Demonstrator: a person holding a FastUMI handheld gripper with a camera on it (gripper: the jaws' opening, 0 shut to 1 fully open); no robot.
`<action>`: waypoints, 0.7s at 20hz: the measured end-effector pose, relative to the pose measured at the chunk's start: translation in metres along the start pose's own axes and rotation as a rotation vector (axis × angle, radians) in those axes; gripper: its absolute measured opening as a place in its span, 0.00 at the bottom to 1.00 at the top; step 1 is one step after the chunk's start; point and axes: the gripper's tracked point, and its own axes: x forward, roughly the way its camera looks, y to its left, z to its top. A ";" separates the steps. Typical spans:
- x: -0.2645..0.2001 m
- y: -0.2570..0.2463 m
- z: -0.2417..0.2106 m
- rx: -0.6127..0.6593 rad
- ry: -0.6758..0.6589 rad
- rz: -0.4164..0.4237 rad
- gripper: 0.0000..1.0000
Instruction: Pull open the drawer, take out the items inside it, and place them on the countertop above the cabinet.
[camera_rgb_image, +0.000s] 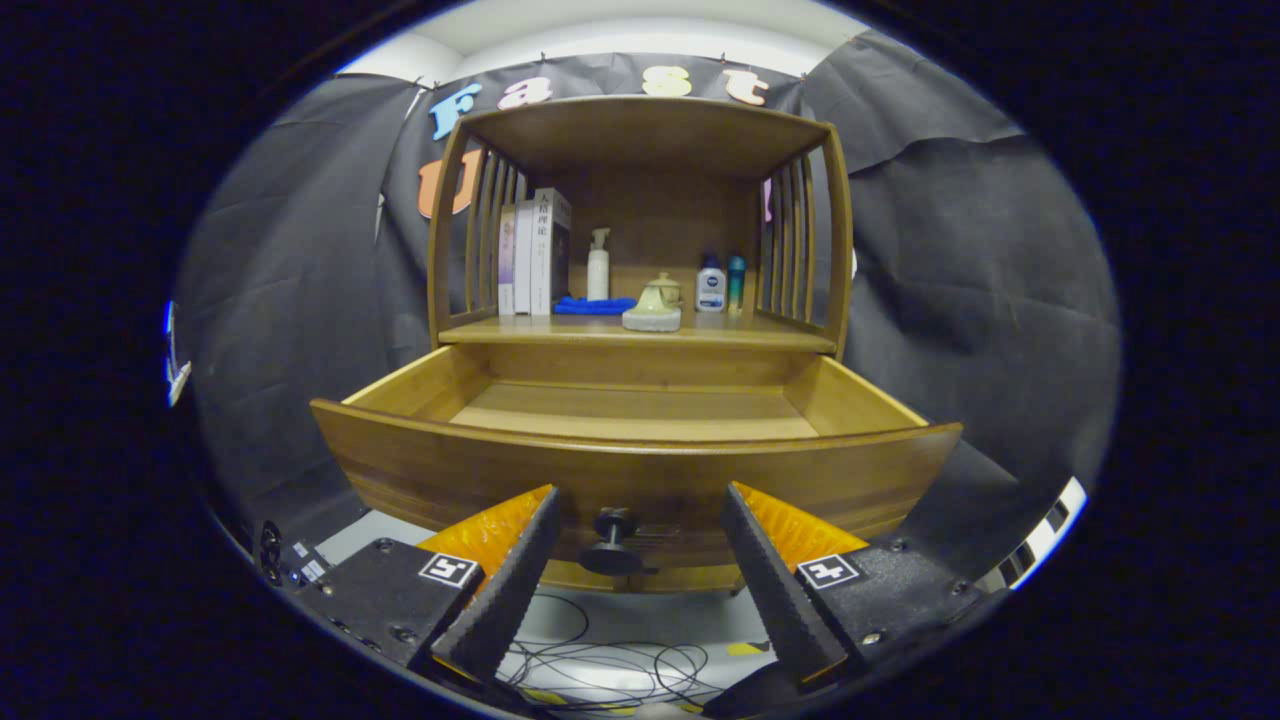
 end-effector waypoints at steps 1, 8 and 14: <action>0.006 0.003 -0.002 -0.004 0.000 -0.002 1.00; 0.023 0.006 -0.003 -0.012 -0.010 -0.050 1.00; 0.028 0.005 -0.008 -0.081 -0.037 -0.071 1.00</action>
